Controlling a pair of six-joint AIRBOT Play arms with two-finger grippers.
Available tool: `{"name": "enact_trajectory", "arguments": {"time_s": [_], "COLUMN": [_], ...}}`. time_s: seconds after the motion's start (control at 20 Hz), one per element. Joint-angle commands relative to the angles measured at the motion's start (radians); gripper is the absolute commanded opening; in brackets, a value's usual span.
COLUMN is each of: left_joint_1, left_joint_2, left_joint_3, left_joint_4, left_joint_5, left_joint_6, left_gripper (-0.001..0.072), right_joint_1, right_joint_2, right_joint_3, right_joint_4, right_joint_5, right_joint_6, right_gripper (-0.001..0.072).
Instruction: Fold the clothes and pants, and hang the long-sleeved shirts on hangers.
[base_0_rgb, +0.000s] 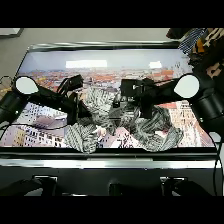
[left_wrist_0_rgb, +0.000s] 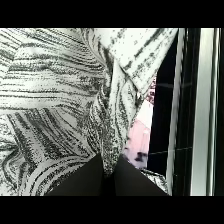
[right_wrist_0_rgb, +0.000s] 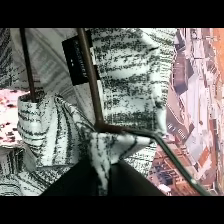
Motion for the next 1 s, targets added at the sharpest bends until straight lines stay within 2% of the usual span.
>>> {"name": "enact_trajectory", "arguments": {"time_s": [0.0, 0.05, 0.1, 0.3, 0.5, 0.6, 0.7, 0.95], "left_joint_1": [-0.005, -0.005, -0.005, -0.006, -0.005, -0.005, -0.005, -0.005], "left_joint_2": [-0.003, -0.002, 0.002, 0.012, 0.021, 0.024, 0.023, 0.023], "left_joint_3": [-0.003, -0.002, -0.002, -0.002, -0.002, -0.002, -0.002, -0.002], "left_joint_4": [-0.011, -0.011, -0.011, -0.022, -0.053, -0.07, -0.082, -0.082], "left_joint_5": [0.008, 0.009, 0.013, 0.023, 0.024, 0.024, 0.027, 0.031], "left_joint_6": [0.032, 0.033, 0.033, 0.051, 0.055, 0.072, 0.077, 0.077], "left_gripper": [0.0018, 0.0018, 0.0017, 0.0017, 0.0017, 0.0017, 0.0017, 0.0017], "right_joint_1": [-0.008, -0.021, -0.042, -0.173, -0.379, -0.458, -0.498, -0.499], "right_joint_2": [0.001, 0.005, 0.014, 0.105, 0.159, 0.16, 0.159, 0.159], "right_joint_3": [0.001, 0.001, 0.001, 0.001, -0.002, -0.017, -0.049, -0.221], "right_joint_4": [0.009, 0.012, 0.013, 0.016, 0.059, 0.097, 0.121, 0.138], "right_joint_5": [-0.001, -0.004, -0.003, 0.016, 0.176, 0.18, 0.195, 0.231], "right_joint_6": [0.076, 0.098, 0.121, 0.149, 0.151, 0.138, 0.093, 0.08], "right_gripper": [0.0282, 0.0442, 0.0504, 0.0504, 0.0503, 0.0505, 0.0505, 0.0509]}}
